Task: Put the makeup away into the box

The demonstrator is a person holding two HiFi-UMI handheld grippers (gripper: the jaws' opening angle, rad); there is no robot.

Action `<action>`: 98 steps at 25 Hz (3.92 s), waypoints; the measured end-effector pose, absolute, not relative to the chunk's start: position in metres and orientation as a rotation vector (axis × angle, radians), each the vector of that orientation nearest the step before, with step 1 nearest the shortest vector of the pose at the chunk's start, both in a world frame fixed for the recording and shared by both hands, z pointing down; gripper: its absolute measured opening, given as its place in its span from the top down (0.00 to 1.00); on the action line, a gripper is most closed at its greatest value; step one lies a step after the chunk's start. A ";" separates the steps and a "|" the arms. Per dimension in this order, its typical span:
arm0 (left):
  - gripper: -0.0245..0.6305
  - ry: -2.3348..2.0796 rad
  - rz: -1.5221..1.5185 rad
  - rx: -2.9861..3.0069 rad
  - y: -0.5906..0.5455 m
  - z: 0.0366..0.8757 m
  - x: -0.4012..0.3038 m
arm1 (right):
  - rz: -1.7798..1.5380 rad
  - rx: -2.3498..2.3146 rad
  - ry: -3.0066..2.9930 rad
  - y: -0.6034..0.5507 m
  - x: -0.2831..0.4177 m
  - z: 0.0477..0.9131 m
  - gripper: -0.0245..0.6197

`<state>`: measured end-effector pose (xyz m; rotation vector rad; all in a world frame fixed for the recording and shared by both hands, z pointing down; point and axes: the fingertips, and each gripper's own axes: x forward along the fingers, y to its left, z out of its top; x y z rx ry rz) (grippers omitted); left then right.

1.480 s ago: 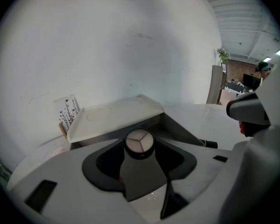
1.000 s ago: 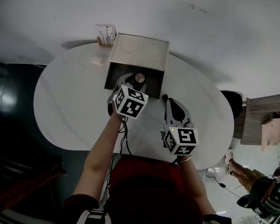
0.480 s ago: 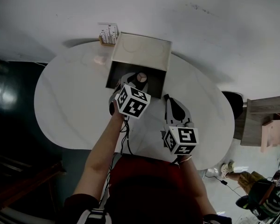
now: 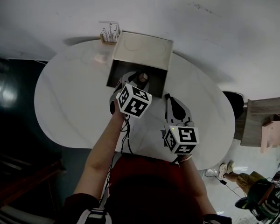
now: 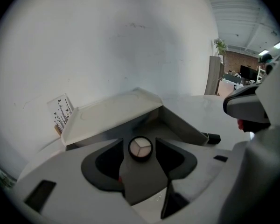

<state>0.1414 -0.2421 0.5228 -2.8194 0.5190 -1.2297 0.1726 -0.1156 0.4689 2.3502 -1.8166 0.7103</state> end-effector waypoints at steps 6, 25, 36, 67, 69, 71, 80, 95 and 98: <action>0.62 0.523 -1.169 -2.879 -0.240 0.514 0.139 | 0.712 2.343 -1.826 -0.116 0.171 0.468 0.94; 0.88 0.813 -0.871 -3.078 -0.236 0.476 0.092 | 0.661 2.317 -1.905 -0.113 0.151 0.451 0.94; 0.93 0.950 -0.648 -3.201 -0.223 0.452 0.055 | 0.619 2.329 -1.936 -0.102 0.139 0.436 0.94; 0.93 1.086 -0.348 -3.287 -0.160 0.421 -0.036 | 0.522 2.275 -2.024 -0.063 0.076 0.410 0.94; 0.93 1.069 -0.353 -3.298 -0.155 0.422 -0.035 | 0.524 2.287 -2.005 -0.057 0.077 0.411 0.94; 0.93 1.044 -0.367 -3.310 -0.149 0.425 -0.030 | 0.530 2.304 -1.981 -0.050 0.082 0.412 0.94; 0.93 0.824 -0.515 -3.327 -0.120 0.447 0.019 | 0.561 2.421 -1.846 -0.019 0.115 0.420 0.94; 0.93 0.619 -0.536 -3.334 -0.082 0.447 0.110 | 0.575 2.561 -1.705 0.025 0.192 0.418 0.94; 0.93 0.633 -0.528 -3.321 -0.076 0.443 0.117 | 0.562 2.562 -1.723 0.029 0.199 0.414 0.94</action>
